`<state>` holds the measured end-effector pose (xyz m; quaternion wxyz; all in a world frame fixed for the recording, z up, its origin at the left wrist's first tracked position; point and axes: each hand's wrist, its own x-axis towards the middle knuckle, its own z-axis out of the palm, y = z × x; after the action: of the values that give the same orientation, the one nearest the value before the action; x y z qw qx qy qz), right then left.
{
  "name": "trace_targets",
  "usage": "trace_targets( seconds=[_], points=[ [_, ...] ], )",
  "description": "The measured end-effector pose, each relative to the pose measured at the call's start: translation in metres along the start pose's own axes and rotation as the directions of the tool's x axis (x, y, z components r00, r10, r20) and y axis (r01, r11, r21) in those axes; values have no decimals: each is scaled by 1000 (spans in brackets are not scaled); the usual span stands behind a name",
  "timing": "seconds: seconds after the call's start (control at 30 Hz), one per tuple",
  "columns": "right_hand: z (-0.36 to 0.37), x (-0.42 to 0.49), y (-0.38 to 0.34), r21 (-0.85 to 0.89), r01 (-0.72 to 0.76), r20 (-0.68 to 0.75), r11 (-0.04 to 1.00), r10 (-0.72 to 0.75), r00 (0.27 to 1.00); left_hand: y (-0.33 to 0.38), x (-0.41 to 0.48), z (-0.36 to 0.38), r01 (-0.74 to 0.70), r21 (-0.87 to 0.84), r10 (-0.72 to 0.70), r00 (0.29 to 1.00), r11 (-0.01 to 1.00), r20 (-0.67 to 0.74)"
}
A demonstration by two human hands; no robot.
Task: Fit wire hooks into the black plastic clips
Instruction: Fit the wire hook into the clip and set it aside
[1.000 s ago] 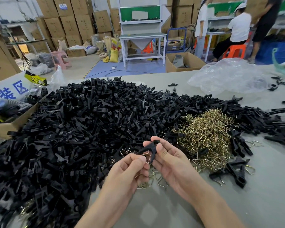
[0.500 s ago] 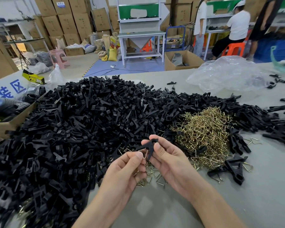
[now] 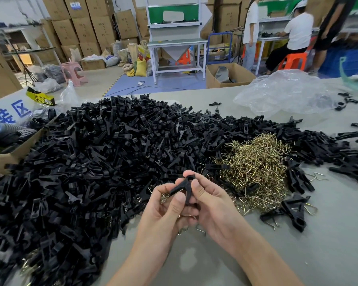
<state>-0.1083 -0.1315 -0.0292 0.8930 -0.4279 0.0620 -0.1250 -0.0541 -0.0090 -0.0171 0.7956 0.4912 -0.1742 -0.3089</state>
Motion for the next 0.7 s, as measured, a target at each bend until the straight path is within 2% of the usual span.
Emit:
trace_targets(
  seconds=[0.4,0.6,0.7],
  points=[
    [11,-6,-3,75,-68,-40,995,71,997,2,-1,3,14,-121,-5,997,993,76],
    [12,-7,-3,98,-80,-43,992,85,995,1,-2,1,15,-111,-5,996,994,88],
    [11,-6,-1,54,-85,-28,995,86,996,1,-2,1,7,-72,0,995,997,102]
  ],
)
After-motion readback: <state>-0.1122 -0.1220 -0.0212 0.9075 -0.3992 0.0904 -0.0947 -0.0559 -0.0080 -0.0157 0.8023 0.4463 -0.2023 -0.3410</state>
